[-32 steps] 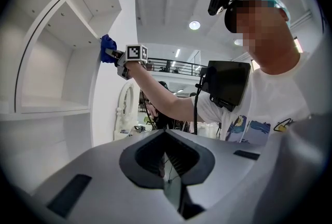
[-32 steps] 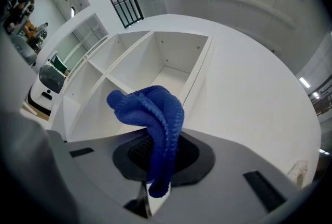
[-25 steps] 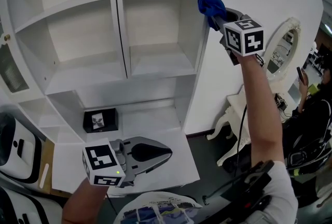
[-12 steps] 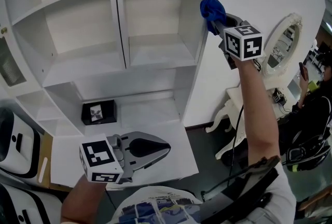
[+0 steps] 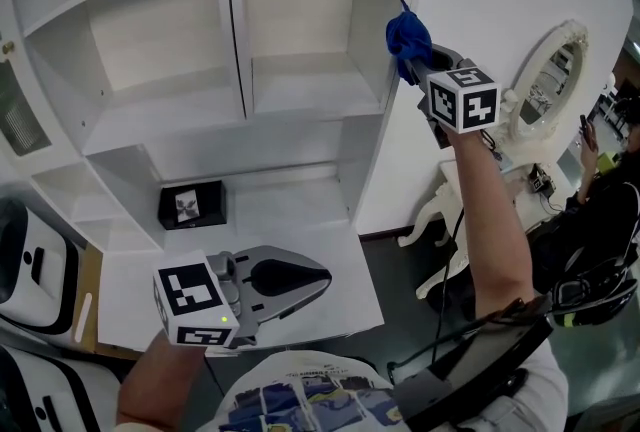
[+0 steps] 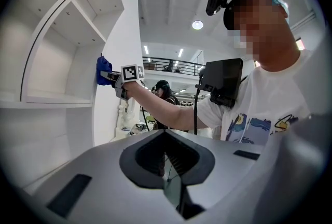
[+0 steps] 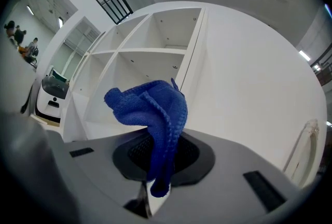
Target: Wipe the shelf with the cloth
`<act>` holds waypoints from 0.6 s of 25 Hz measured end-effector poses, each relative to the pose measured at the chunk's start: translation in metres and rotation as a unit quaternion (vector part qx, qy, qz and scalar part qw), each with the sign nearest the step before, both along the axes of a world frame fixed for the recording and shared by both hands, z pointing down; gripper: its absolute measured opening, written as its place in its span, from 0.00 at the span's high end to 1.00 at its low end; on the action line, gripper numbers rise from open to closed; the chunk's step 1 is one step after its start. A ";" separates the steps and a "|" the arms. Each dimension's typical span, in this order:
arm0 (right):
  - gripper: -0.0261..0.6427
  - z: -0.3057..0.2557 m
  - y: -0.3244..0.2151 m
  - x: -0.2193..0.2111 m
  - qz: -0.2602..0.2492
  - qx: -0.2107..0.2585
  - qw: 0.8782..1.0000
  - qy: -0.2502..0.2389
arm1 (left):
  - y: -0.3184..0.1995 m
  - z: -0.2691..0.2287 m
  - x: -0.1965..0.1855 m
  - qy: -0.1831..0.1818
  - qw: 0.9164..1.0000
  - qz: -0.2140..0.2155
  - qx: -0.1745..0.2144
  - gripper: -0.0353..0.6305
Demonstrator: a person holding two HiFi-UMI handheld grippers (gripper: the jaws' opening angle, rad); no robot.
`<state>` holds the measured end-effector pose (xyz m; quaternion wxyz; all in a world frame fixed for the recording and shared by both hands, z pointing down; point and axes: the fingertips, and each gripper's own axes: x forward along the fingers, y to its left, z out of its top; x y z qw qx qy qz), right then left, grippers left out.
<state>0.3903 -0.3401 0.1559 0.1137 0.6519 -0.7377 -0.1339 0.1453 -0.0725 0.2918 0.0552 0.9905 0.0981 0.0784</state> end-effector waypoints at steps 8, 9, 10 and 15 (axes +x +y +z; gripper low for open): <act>0.87 0.045 -0.001 0.000 -0.001 -0.024 1.000 -0.017 | 0.002 0.006 -0.002 -0.005 1.000 -0.002 -0.006 0.93; 0.87 0.052 -0.001 0.000 -0.001 -0.029 0.999 -0.019 | 0.002 0.006 -0.002 -0.005 1.000 -0.001 -0.008 0.93; 0.87 0.060 -0.001 0.000 0.000 -0.034 0.999 -0.020 | 0.002 0.007 -0.002 -0.006 1.000 -0.001 -0.009 0.93; 0.87 0.092 0.000 -0.004 -0.002 -0.058 0.998 -0.032 | 0.003 0.011 -0.006 -0.008 1.000 -0.003 -0.013 0.93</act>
